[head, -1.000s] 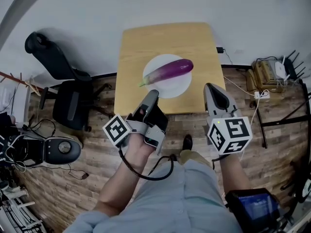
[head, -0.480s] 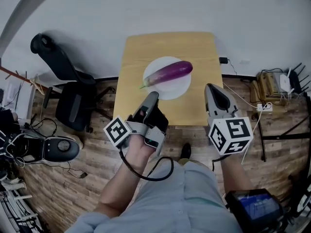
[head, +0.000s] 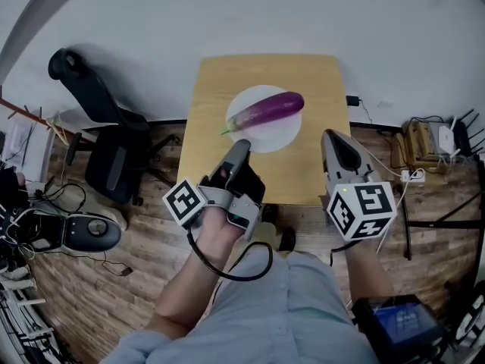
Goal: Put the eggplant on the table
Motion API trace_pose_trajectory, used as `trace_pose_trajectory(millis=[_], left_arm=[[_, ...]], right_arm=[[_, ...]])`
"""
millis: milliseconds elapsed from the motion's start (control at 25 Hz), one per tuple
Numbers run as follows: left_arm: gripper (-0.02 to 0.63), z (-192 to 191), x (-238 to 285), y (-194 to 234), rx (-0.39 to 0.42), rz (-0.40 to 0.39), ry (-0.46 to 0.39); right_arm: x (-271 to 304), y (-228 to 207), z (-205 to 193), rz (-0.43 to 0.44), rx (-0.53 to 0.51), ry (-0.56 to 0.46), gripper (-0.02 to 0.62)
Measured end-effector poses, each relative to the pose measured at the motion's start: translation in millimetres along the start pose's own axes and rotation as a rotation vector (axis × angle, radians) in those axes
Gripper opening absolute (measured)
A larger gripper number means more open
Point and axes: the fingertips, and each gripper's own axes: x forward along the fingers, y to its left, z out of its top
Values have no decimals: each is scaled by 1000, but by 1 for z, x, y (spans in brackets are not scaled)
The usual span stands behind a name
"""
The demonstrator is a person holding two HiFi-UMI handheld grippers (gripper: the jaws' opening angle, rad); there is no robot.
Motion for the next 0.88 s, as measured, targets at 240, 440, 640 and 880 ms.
trace_pose_trajectory(millis=[240, 440, 640, 880], left_arm=[[12, 21, 10, 5, 14, -5, 9], [12, 36, 17, 13, 19, 10, 17], [14, 46, 26, 27, 19, 20, 31], [12, 55, 33, 45, 10, 37, 43]], right_arm=[[29, 8, 1, 6, -7, 14, 0], [50, 12, -3, 9, 5, 34, 0], [67, 9, -12, 10, 22, 45, 0], [83, 4, -24, -7, 31, 76, 0]])
